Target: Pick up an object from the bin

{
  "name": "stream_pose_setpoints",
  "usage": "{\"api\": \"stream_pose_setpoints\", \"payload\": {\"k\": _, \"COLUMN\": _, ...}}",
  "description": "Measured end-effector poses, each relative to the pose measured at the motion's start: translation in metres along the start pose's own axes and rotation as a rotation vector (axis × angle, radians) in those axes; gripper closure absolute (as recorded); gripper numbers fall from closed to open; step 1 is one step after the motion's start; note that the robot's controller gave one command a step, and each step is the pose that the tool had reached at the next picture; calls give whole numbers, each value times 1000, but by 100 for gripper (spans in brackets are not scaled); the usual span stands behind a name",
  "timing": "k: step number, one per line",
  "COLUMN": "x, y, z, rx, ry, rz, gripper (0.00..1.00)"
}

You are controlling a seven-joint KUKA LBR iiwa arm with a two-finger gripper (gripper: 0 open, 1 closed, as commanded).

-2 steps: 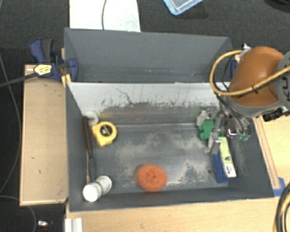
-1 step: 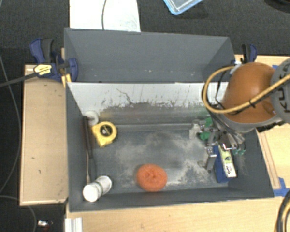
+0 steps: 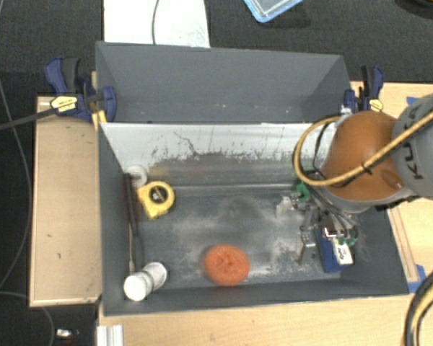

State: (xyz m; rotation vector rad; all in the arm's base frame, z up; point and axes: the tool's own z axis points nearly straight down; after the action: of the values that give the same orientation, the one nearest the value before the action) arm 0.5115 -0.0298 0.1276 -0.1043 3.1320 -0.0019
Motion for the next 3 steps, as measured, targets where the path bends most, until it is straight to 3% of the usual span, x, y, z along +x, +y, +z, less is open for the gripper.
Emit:
{"api": "stream_pose_setpoints", "payload": {"k": 1, "x": -5, "y": 52, "z": -12, "rx": -1, "ry": -1, "rz": -156, "gripper": 0}}
{"api": "stream_pose_setpoints", "payload": {"k": 2, "x": 14, "y": 55, "z": 9, "rx": -3, "ry": 0, "rz": -144, "gripper": 0}}
{"api": "stream_pose_setpoints", "payload": {"k": 3, "x": 17, "y": 67, "z": 5, "rx": -1, "ry": -5, "rz": -212, "gripper": 0}}
